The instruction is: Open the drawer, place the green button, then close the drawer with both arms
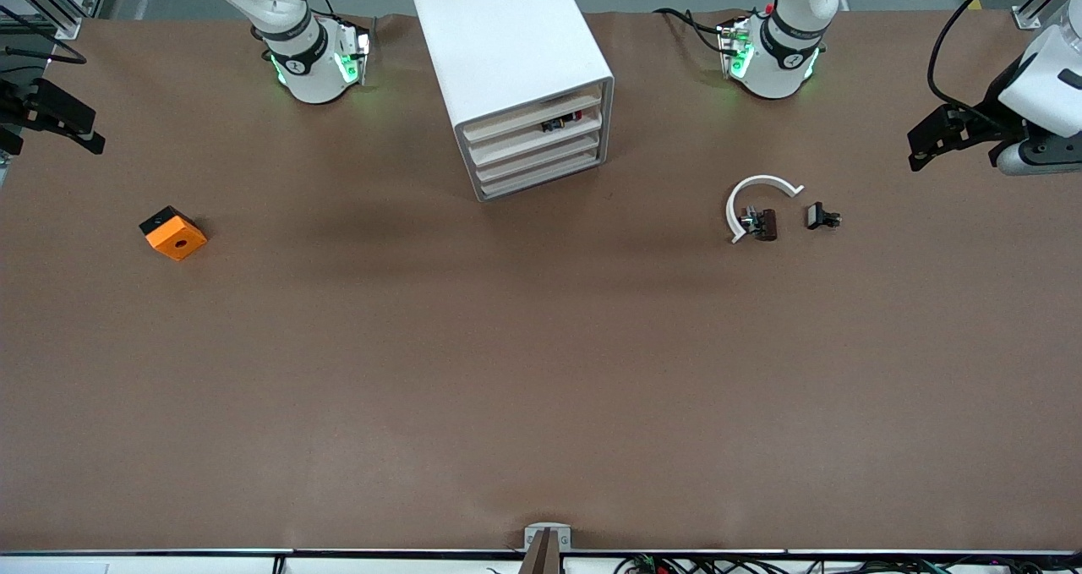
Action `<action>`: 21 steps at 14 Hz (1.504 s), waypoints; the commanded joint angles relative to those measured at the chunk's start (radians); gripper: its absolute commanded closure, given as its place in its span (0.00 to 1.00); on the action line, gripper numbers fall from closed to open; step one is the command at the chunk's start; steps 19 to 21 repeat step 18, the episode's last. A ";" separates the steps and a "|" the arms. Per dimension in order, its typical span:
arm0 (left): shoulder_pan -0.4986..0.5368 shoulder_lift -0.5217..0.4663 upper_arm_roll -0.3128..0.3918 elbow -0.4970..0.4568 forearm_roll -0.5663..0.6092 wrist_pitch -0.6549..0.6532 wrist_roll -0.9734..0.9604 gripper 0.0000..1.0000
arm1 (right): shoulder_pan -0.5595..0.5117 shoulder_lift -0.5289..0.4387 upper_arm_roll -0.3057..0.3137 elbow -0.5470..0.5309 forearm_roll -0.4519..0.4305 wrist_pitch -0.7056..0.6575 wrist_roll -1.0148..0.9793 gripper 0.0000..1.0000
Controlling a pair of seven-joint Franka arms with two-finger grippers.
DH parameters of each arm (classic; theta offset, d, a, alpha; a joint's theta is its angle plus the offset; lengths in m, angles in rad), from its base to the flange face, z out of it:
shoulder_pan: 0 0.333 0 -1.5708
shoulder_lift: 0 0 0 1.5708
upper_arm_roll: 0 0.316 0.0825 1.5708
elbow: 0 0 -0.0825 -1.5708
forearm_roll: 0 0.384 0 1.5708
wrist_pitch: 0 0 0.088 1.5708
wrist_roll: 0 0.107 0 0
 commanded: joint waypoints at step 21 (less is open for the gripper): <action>0.012 0.047 -0.026 0.097 -0.052 -0.019 0.000 0.00 | -0.030 -0.029 0.003 -0.028 0.003 0.000 0.009 0.00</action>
